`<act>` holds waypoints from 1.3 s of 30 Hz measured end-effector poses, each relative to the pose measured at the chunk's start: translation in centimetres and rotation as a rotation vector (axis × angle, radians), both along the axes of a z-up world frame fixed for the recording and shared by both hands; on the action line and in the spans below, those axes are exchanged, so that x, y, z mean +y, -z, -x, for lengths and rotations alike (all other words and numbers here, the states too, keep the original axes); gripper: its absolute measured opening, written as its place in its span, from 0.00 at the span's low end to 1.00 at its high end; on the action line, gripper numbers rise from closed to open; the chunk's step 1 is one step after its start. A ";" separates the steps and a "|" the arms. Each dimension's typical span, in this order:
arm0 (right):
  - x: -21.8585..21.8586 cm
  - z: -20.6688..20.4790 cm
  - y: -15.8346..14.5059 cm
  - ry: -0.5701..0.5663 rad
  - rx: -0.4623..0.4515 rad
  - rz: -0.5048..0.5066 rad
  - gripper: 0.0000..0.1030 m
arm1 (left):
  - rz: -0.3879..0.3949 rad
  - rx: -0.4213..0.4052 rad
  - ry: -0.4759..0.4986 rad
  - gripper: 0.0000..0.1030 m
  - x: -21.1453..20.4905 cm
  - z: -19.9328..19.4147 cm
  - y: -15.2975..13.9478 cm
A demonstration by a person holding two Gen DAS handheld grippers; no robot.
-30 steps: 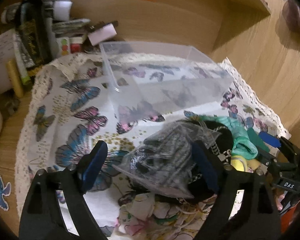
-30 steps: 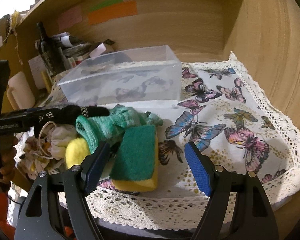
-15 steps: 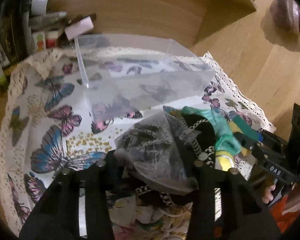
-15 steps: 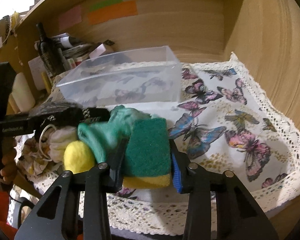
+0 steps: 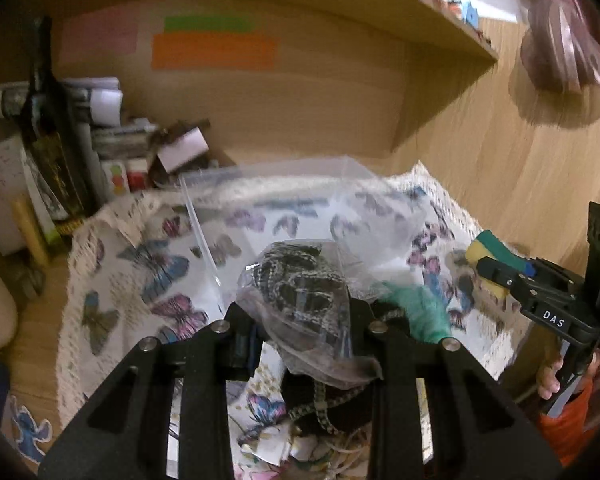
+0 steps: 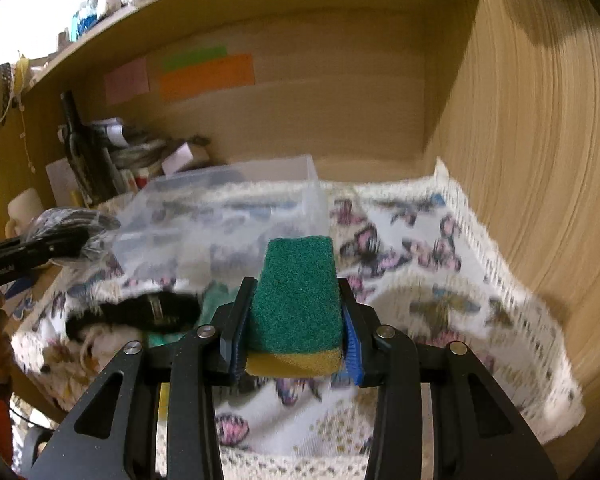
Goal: Organize soft objects
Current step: 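Lower the bagged hat and sponge into the clear box and open both tools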
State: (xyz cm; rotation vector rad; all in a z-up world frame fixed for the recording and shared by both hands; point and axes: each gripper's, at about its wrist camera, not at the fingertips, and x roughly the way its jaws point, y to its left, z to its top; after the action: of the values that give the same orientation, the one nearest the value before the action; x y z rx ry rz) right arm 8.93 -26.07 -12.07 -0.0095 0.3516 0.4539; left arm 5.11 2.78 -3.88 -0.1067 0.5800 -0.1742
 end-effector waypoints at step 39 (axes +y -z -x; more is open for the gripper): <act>12.1 -13.0 -3.9 -0.175 0.087 0.194 0.34 | -0.078 0.196 -0.092 0.30 2.0 -14.0 1.6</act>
State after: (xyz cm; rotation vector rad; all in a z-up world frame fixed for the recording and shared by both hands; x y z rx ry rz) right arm 21.92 -13.99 -8.22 -0.2108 0.4820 0.5930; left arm 19.09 4.77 -5.44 -0.0753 0.7753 -0.0513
